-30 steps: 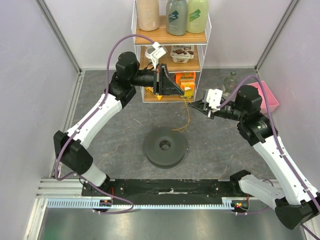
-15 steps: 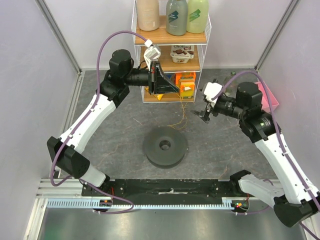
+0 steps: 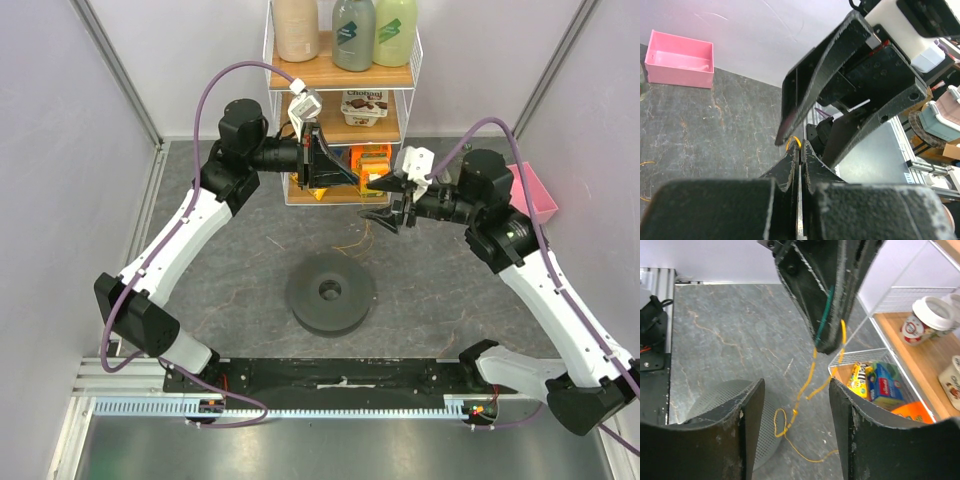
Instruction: Wrap the cables
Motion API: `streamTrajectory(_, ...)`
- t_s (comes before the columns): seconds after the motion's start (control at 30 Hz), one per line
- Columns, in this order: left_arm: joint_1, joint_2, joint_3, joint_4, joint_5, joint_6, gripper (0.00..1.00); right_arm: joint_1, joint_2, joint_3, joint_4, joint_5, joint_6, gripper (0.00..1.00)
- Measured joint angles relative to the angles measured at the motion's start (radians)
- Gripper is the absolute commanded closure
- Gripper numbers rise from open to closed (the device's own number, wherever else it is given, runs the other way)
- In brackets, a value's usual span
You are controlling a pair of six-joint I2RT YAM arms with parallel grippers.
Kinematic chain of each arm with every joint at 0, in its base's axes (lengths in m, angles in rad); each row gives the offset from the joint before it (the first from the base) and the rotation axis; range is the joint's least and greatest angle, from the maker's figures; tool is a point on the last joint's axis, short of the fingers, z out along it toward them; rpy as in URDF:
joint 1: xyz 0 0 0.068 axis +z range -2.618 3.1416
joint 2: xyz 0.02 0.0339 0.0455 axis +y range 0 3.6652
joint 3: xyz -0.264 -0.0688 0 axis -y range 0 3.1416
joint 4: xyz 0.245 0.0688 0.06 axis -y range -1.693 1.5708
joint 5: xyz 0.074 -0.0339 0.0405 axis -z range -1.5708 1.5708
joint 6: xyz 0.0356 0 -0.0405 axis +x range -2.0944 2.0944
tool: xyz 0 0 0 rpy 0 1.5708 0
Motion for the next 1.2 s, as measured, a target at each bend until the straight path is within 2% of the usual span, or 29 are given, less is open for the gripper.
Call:
streamTrajectory(0.17, 0.000, 0.000, 0.000, 0.016, 0.001, -0.012, 0.98, 0.045, 0.020, 0.000, 0.020, 0.005, 0.012, 0.61)
streamTrajectory(0.33, 0.000, 0.000, 0.000, 0.029, 0.000, -0.024, 0.98, 0.047, 0.021, -0.018, 0.031, 0.035, 0.013, 0.69)
streamTrajectory(0.4, 0.000, 0.000, 0.000, 0.044, 0.001, -0.034, 0.98, 0.047, 0.021, -0.032, 0.031, 0.050, 0.010, 0.67)
streamTrajectory(0.47, 0.000, 0.000, 0.000, 0.056, 0.001, -0.039, 0.98, 0.047, 0.021, -0.042, 0.031, 0.064, 0.009, 0.58)
streamTrajectory(0.83, 0.000, 0.000, 0.000, 0.076, 0.002, -0.046, 0.98, 0.047, 0.021, -0.045, 0.037, 0.092, 0.043, 0.60)
streamTrajectory(0.9, 0.000, 0.000, 0.000, 0.076, 0.002, -0.046, 0.98, 0.047, 0.021, -0.045, 0.041, 0.100, 0.056, 0.71)
streamTrajectory(1.03, 0.000, 0.000, -0.002, 0.077, 0.002, -0.046, 0.98, 0.047, 0.021, -0.045, 0.048, 0.116, 0.070, 1.00)
streamTrajectory(1.17, 0.000, 0.000, -0.007, 0.077, 0.002, -0.050, 0.97, 0.047, 0.021, -0.045, 0.048, 0.127, 0.077, 1.00)
streamTrajectory(1.2, 0.000, 0.000, -0.008, 0.077, 0.002, -0.050, 0.85, 0.047, 0.021, -0.045, 0.048, 0.131, 0.077, 1.00)
